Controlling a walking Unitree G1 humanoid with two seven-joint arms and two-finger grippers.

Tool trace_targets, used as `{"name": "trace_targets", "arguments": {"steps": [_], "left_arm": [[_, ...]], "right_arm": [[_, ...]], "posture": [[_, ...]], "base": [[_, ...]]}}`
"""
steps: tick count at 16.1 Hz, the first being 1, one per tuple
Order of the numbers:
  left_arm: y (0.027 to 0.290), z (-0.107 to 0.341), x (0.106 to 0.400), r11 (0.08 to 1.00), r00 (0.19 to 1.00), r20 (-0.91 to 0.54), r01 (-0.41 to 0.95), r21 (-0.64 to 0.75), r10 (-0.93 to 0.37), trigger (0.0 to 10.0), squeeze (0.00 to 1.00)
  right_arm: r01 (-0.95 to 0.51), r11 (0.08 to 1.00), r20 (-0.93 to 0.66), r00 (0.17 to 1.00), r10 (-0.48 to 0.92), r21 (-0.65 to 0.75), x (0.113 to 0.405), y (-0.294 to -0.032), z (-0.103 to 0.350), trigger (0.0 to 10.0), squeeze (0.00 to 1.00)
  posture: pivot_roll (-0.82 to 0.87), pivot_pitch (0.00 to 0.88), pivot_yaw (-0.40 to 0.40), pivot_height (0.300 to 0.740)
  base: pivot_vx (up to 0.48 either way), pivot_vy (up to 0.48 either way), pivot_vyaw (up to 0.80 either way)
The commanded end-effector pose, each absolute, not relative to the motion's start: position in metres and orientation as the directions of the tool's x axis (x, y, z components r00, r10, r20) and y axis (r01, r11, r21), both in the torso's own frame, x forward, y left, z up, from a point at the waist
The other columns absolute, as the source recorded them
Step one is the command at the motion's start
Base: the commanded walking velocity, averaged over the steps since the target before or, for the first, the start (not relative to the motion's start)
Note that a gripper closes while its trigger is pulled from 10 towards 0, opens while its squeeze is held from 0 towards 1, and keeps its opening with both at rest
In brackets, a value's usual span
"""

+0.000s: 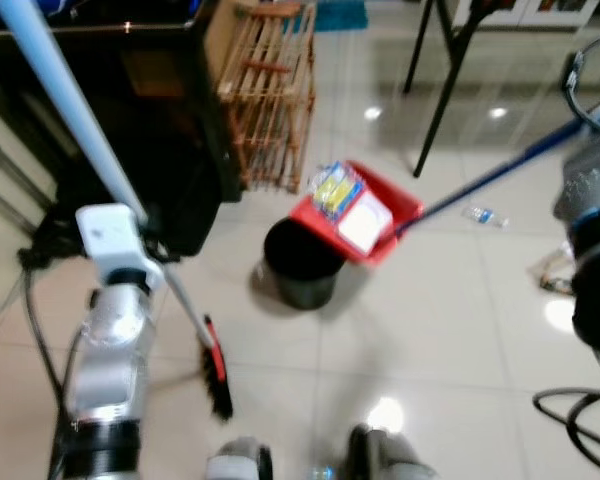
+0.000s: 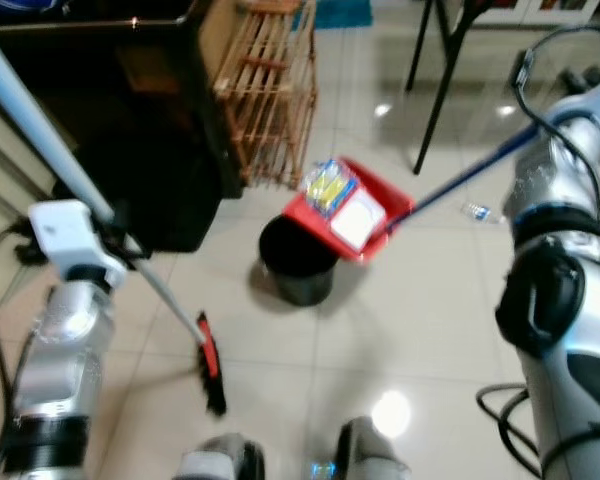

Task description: Sweep floor

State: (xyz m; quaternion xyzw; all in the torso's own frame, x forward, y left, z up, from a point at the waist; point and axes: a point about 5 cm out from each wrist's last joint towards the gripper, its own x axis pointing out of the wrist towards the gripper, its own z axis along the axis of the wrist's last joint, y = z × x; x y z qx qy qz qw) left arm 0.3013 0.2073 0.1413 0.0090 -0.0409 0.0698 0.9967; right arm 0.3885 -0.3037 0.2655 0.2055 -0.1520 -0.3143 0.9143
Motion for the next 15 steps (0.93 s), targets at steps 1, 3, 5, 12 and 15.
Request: {"name": "trace_targets", "arguments": {"steps": [1,3,5,12,15], "left_arm": [[0.2123,0.1543,0.3015,0.988,0.978,0.142,-0.154,0.000,0.152,10.0,0.00],[0.2123,0.1547,0.3016,0.988,0.978,0.143,-0.154,0.000,0.153,10.0,0.00],[0.2123,0.1554,0.3012,0.988,0.977,0.147,-0.156,0.003,0.154,10.0,0.00],[0.2108,0.1551,0.3016,0.990,0.980,0.142,-0.144,0.004,0.142,10.0,0.00],[0.2107,0.1553,0.3018,0.989,0.979,0.143,-0.146,0.006,0.144,10.0,0.00]], "right_arm": [[0.491,0.718,0.198,0.740,-0.642,0.494,0.3885,-0.3043,0.2828,10.0,0.00],[0.492,0.717,0.196,0.741,-0.643,0.493,0.3885,-0.3045,0.2822,10.0,0.00],[0.493,0.716,0.194,0.741,-0.643,0.494,0.3884,-0.3047,0.2812,10.0,0.00],[0.495,0.718,0.187,0.744,-0.641,0.490,0.3884,-0.3046,0.2788,10.0,0.00],[0.493,0.720,0.189,0.746,-0.638,0.488,0.3888,-0.3038,0.2792,10.0,0.00]], "posture": [[0.09,0.148,0.037,0.740],[0.09,0.149,0.037,0.740],[0.09,0.152,0.038,0.740],[0.09,0.156,0.037,0.740],[0.09,0.157,0.037,0.740]], "base": [[0.442,0.000,0.00],[0.442,0.000,0.00],[0.210,0.000,0.00],[0.000,0.000,0.00],[0.000,0.000,0.00]]}}
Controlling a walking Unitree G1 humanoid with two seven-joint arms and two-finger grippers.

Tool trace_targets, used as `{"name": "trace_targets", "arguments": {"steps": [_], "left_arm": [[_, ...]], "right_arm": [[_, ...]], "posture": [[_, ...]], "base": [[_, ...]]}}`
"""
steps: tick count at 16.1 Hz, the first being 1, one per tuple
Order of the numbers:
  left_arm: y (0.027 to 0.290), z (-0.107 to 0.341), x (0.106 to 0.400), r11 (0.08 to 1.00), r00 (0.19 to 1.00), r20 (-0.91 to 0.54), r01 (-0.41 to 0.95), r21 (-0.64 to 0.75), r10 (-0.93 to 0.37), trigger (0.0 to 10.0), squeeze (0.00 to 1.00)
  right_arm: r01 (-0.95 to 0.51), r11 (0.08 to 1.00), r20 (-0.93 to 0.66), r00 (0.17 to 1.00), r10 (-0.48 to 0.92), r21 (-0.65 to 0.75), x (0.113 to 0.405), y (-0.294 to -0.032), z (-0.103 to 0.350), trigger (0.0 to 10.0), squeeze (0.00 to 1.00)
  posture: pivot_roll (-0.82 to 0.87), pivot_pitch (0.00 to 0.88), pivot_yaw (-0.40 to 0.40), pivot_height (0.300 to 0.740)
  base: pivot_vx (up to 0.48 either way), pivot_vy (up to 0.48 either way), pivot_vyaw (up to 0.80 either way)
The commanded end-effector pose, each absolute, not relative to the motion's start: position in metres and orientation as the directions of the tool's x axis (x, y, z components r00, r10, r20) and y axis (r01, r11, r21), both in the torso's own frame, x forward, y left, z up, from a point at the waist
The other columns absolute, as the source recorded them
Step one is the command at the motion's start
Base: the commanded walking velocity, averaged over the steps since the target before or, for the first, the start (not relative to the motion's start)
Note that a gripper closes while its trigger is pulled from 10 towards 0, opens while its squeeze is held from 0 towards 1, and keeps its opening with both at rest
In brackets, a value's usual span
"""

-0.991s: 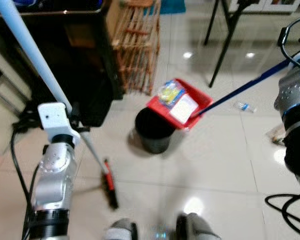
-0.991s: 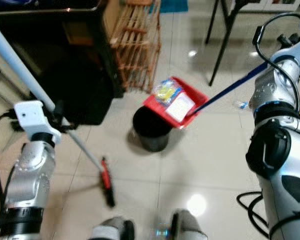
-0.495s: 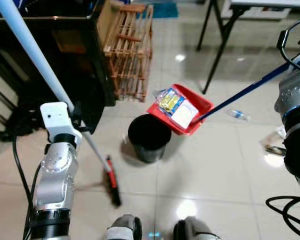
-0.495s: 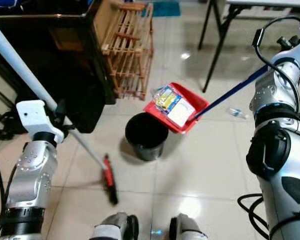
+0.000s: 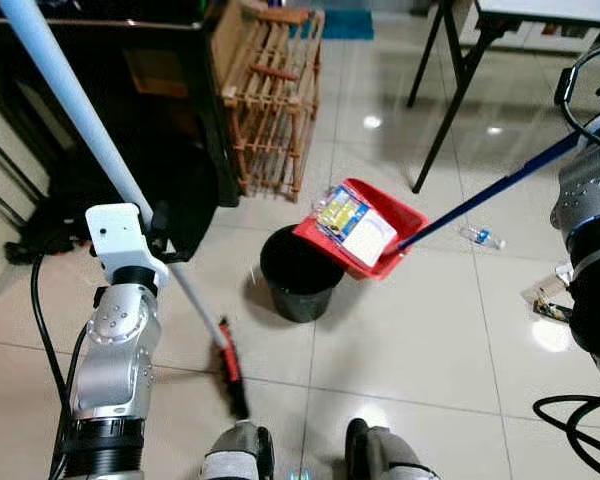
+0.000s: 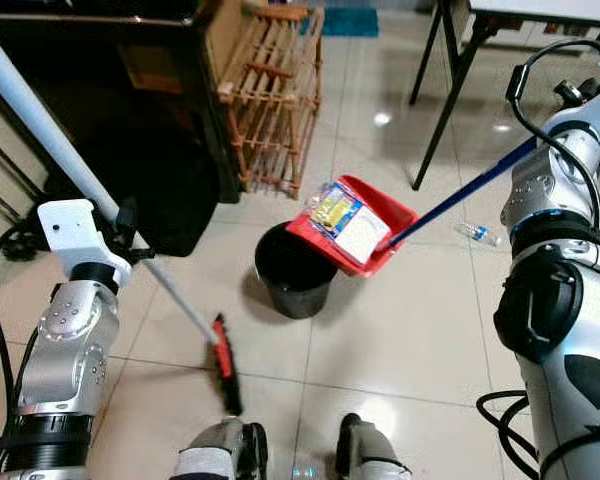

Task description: Sweep floor

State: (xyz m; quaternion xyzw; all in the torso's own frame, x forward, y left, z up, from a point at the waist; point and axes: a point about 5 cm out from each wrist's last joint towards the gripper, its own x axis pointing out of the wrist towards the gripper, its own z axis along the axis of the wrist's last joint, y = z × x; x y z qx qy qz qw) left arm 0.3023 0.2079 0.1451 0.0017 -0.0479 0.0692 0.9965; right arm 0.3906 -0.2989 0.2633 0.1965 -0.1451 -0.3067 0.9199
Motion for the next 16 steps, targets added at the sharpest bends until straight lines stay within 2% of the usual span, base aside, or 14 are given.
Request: {"name": "trace_targets", "arguments": {"steps": [1,10,16], "left_arm": [[0.211,0.156,0.302,0.989,0.979,0.143,-0.147,0.006,0.145,10.0,0.00],[0.210,0.155,0.301,0.990,0.980,0.141,-0.141,0.008,0.139,10.0,0.00],[0.210,0.156,0.301,0.990,0.980,0.144,-0.137,0.012,0.134,10.0,0.00]], "right_arm": [[0.490,0.723,0.190,0.749,-0.635,0.486,0.389,-0.303,0.279,10.0,0.00],[0.473,0.746,0.192,0.770,-0.609,0.468,0.392,-0.299,0.280,10.0,0.00],[0.387,0.831,0.298,0.803,-0.517,0.399,0.399,-0.283,0.313,10.0,0.00]], "posture": [[0.09,0.156,0.037,0.740],[0.09,0.151,0.040,0.740],[0.09,0.142,0.042,0.740]], "base": [[0.000,0.000,0.00],[0.000,0.000,0.00],[0.000,0.000,0.00]]}}
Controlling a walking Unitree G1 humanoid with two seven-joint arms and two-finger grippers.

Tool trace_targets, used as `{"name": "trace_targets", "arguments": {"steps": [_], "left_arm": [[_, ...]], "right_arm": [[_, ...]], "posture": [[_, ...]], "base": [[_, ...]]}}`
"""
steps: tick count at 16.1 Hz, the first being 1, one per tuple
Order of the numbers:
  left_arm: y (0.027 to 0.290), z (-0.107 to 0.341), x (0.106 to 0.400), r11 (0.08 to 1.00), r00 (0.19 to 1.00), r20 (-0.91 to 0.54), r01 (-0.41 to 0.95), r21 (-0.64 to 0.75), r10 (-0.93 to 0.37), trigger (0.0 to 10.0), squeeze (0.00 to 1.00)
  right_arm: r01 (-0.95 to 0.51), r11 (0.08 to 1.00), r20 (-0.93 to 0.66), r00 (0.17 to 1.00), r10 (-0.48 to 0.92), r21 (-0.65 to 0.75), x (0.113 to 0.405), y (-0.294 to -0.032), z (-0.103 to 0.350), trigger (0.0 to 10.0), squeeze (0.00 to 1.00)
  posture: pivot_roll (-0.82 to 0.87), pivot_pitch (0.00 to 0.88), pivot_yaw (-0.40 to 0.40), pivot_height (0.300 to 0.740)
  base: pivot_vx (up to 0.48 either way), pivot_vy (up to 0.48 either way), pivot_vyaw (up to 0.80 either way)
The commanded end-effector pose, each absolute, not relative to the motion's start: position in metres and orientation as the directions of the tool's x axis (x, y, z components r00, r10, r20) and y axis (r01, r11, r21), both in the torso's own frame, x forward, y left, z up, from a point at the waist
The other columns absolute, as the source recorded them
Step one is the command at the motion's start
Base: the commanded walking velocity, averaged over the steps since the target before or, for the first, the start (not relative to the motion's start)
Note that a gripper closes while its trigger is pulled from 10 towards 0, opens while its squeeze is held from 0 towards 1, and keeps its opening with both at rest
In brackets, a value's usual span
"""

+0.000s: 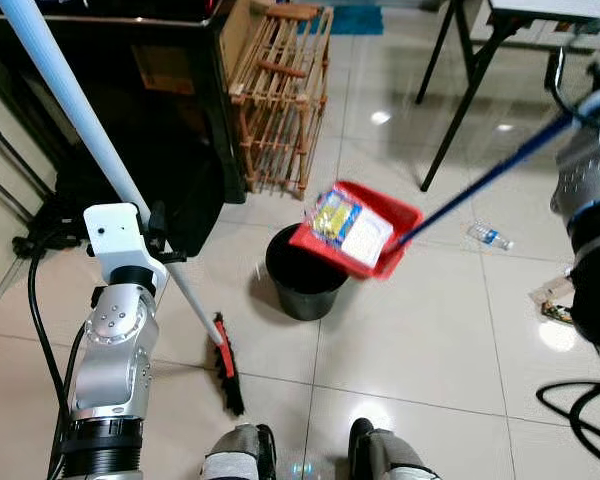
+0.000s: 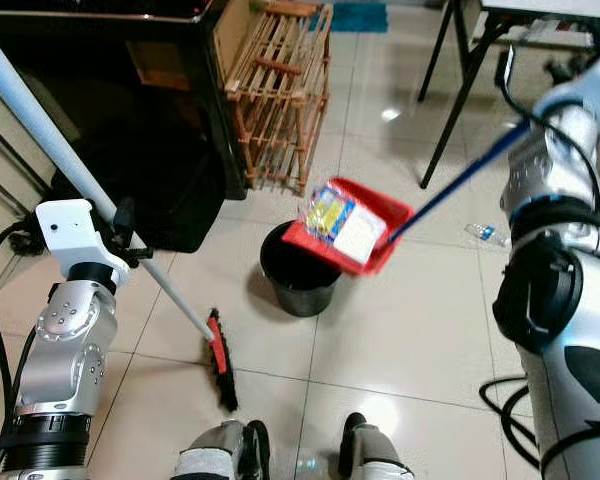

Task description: Sweep floor

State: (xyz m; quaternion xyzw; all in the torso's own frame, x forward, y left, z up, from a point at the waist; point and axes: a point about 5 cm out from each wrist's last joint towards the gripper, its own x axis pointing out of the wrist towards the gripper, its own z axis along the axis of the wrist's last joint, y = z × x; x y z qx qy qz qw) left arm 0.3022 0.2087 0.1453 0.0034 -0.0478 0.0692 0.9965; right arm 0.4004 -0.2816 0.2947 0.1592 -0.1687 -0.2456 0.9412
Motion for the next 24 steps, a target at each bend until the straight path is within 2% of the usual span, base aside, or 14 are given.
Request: {"name": "trace_targets", "arguments": {"steps": [1,6,9,17,24], "left_arm": [[0.210,0.156,0.302,0.991,0.980,0.145,-0.136,0.012,0.133,10.0,0.00],[0.207,0.156,0.302,0.991,0.981,0.148,-0.132,0.012,0.129,10.0,0.00],[0.206,0.155,0.301,0.991,0.980,0.146,-0.135,0.012,0.132,10.0,0.00],[0.208,0.154,0.297,0.989,0.979,0.145,-0.146,0.011,0.143,10.0,0.00],[0.206,0.152,0.295,0.990,0.981,0.139,-0.139,0.006,0.136,10.0,0.00]], "right_arm": [[0.374,0.843,0.311,0.807,-0.501,0.387,0.400,-0.280,0.317,10.0,0.00],[0.284,0.916,0.400,0.833,-0.382,0.284,0.405,-0.259,0.348,10.0,0.00],[0.201,0.965,0.443,0.860,-0.255,0.166,0.410,-0.236,0.355,10.0,0.00],[0.069,0.993,0.442,0.891,-0.103,0.094,0.417,-0.203,0.342,10.0,0.00],[0.056,0.995,0.451,0.888,-0.085,0.077,0.418,-0.199,0.343,10.0,0.00]], "posture": [[0.08,0.139,0.041,0.740],[0.08,0.139,0.034,0.740],[0.08,0.149,0.025,0.740],[0.09,0.169,0.019,0.740],[0.09,0.179,0.020,0.740]], "base": [[0.000,0.000,0.00],[0.000,0.000,0.00],[0.000,0.000,0.00],[0.000,0.000,0.00],[0.000,0.000,0.00]]}}
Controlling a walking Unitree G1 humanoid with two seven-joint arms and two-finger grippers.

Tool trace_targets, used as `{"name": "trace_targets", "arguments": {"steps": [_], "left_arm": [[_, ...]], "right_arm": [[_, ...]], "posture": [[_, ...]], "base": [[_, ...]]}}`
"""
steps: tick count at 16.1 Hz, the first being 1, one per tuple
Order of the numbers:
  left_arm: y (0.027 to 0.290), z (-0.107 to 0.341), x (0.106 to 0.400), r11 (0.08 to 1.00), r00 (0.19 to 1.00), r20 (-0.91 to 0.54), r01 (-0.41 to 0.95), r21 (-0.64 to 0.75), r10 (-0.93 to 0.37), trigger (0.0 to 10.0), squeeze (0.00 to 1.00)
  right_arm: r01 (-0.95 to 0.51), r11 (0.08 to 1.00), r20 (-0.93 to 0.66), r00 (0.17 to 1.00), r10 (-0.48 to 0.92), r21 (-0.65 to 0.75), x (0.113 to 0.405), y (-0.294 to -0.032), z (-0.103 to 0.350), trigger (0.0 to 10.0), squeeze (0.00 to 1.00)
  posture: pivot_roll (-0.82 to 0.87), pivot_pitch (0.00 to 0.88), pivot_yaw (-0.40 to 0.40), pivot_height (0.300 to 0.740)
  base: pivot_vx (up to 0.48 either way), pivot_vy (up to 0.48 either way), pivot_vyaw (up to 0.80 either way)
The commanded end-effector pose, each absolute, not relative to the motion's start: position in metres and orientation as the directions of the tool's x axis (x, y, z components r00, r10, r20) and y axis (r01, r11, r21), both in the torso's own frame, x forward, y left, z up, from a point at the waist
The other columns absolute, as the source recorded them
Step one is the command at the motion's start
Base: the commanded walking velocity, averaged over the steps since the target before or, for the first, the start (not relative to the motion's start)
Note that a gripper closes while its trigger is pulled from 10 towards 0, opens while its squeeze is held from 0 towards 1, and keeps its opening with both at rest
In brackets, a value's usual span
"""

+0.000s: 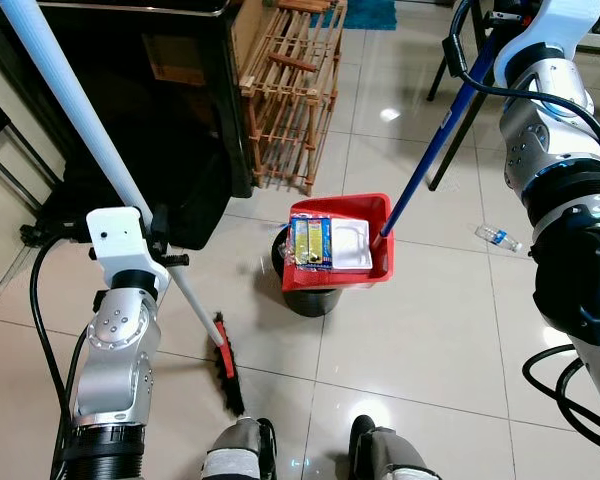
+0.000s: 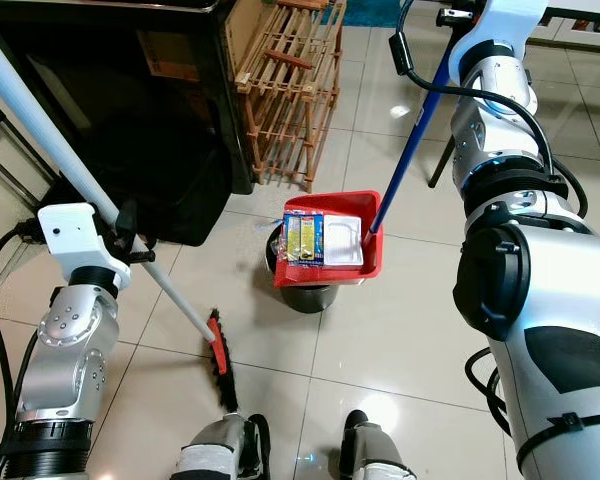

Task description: Sweep floor

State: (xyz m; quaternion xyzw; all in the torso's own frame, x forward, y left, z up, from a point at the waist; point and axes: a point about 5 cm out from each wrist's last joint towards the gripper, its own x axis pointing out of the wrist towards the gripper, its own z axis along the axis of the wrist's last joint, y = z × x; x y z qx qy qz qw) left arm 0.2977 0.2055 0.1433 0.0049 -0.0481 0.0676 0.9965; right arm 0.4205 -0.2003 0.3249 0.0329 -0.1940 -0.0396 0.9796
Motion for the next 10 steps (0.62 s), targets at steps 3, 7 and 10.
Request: {"name": "trace_targets", "arguments": {"steps": [3,7,10], "left_arm": [[0.2043,0.1524,0.2948,0.991,0.982,0.139,-0.132,0.012,0.129,10.0,0.00],[0.2033,0.1526,0.2945,0.992,0.983,0.140,-0.124,0.017,0.120,10.0,0.00],[0.2015,0.1534,0.2943,0.993,0.983,0.145,-0.113,0.012,0.110,10.0,0.00]], "right_arm": [[0.078,0.995,0.463,0.881,-0.099,0.066,0.4169,-0.1997,0.3436,10.0,0.00],[0.081,0.996,0.487,0.870,-0.084,0.027,0.4160,-0.1965,0.3449,10.0,0.00],[0.079,0.997,0.513,0.855,-0.074,0.012,0.4149,-0.1938,0.3478,10.0,0.00]], "posture": [[0.09,0.179,0.021,0.740],[0.10,0.177,0.026,0.740],[0.10,0.175,0.028,0.740]], "base": [[0.000,0.000,0.00],[0.000,0.000,0.00],[0.000,0.000,0.00]]}}
